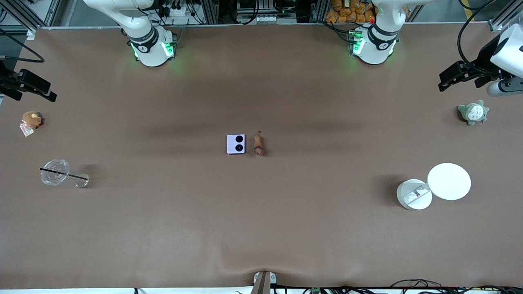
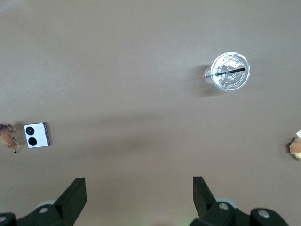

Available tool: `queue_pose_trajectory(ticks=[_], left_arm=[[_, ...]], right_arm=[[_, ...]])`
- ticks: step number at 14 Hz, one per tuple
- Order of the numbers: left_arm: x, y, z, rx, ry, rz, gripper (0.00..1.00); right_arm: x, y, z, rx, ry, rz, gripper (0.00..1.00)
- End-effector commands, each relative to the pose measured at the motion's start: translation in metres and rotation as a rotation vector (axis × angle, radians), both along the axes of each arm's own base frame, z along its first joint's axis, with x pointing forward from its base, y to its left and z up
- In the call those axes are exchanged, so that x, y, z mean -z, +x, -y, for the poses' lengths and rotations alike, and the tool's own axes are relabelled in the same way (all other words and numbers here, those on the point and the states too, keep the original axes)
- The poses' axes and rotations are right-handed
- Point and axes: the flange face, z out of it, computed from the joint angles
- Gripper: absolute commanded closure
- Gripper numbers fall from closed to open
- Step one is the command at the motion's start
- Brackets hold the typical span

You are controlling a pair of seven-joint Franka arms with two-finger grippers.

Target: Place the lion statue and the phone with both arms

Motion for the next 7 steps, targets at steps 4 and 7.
queue_pose_trajectory(ticks=[4, 7], left_arm=[[0.008, 0.009, 0.010, 0.016, -0.014, -0.020, 0.00], [0.022, 0.019, 0.026, 0.038, -0.019, -0.027, 0.00]], right_arm=[[0.000, -0.001, 0.003, 0.000, 0.015, 0.006, 0.00], [-0.001, -0.001, 0.002, -0.002, 0.015, 0.007, 0.00]])
